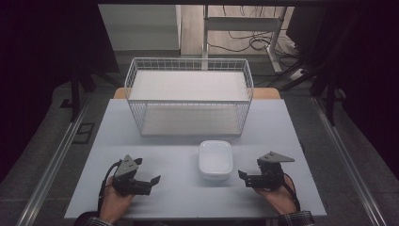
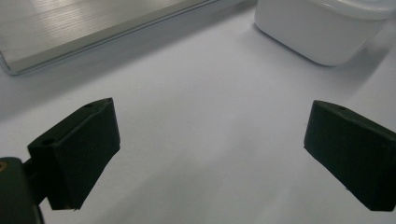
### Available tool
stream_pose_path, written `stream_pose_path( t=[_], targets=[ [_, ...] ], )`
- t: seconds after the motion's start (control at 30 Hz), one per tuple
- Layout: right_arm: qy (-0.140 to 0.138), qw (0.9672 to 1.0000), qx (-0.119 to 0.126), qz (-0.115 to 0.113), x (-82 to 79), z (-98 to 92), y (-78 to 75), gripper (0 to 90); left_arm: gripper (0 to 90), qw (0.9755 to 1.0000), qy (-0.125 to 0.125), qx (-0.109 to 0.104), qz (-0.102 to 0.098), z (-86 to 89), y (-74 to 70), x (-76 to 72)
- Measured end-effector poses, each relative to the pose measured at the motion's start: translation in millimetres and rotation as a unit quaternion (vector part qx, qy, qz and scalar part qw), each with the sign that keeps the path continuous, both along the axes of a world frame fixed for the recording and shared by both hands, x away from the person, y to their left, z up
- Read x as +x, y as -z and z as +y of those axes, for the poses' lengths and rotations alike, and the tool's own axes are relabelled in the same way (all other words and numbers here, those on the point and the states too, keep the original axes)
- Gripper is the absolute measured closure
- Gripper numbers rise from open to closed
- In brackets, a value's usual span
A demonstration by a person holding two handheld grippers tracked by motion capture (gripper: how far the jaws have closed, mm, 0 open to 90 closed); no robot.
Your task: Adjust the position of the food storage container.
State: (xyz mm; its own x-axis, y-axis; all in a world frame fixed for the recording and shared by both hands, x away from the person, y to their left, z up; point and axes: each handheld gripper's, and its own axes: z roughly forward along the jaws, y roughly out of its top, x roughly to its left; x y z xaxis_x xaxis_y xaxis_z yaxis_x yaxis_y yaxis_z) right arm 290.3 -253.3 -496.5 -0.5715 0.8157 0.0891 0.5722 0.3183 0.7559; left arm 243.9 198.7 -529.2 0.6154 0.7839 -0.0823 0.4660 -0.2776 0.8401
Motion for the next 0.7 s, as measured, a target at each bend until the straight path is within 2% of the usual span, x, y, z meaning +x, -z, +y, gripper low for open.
stream_pose_path(
  t=[0.1, 0.13, 0.17, 0.23, 0.33, 0.43, 0.47, 0.5, 0.53, 0.57, 0.6, 0.63, 0.7],
  targets=[
    [-0.001, 0.9999, -0.005, -0.016, 4.0, 0.2, -4.5, 23.7, 3.3, 1.0, -0.004, 0.001, 0.004, 0.5, 0.7, 0.9],
    [-0.001, 0.9999, -0.005, -0.016, 4.0, 0.2, -4.5, 23.7, 3.2, 1.0, -0.004, 0.001, 0.004, 0.5, 0.7, 0.9],
    [-0.002, 0.9998, -0.006, -0.018, 6.4, 0.8, -8.4, 31.2, 3.2, 1.0, -0.005, -0.001, 0.004, 0.4, 1.2, 1.2],
    [0.0, 0.9996, -0.024, -0.017, 9.9, 2.1, -11.1, 39.1, 3.2, 1.0, -0.004, -0.004, 0.0, 0.3, 0.8, 1.0],
    [-0.008, 0.9997, -0.018, -0.012, 15.9, 2.6, -14.1, 49.6, 3.1, 1.0, -0.003, -0.005, -0.005, -0.5, 0.6, 0.6],
    [-0.015, 0.9994, -0.029, -0.008, 20.9, 5.7, -17.4, 62.1, 3.1, 1.0, 0.001, -0.004, -0.005, -2.1, 1.3, 0.7],
    [-0.015, 0.9994, -0.029, -0.008, 20.9, 5.7, -17.4, 62.1, 3.1, 1.0, 0.002, -0.002, -0.004, -2.8, 1.7, 0.6],
    [-0.025, 0.9992, -0.031, -0.005, 25.1, 9.1, -18.3, 70.2, 3.0, 1.0, 0.002, 0.001, -0.003, -3.3, 2.0, 0.5],
    [-0.028, 0.999, -0.035, -0.004, 27.2, 11.4, -18.6, 73.6, 3.0, 1.0, 0.001, 0.001, -0.003, -3.2, 2.0, 0.6],
    [-0.028, 0.999, -0.035, -0.004, 27.2, 11.4, -18.6, 73.6, 3.0, 1.0, 0.001, 0.001, -0.003, -3.2, 2.0, 0.6],
    [-0.037, 0.9984, -0.042, -0.006, 31.8, 15.9, -18.9, 82.0, 3.0, 1.0, 0.0, 0.0, -0.003, -2.5, 1.8, 0.6],
    [-0.037, 0.9984, -0.042, -0.006, 31.8, 15.9, -18.9, 82.0, 3.0, 1.0, 0.0, 0.0, -0.003, -2.5, 1.8, 0.6],
    [-0.045, 0.9978, -0.048, -0.013, 38.7, 22.1, -21.5, 88.6, 3.0, 1.0, -0.001, -0.003, -0.001, -1.6, 2.0, 1.0]
  ],
)
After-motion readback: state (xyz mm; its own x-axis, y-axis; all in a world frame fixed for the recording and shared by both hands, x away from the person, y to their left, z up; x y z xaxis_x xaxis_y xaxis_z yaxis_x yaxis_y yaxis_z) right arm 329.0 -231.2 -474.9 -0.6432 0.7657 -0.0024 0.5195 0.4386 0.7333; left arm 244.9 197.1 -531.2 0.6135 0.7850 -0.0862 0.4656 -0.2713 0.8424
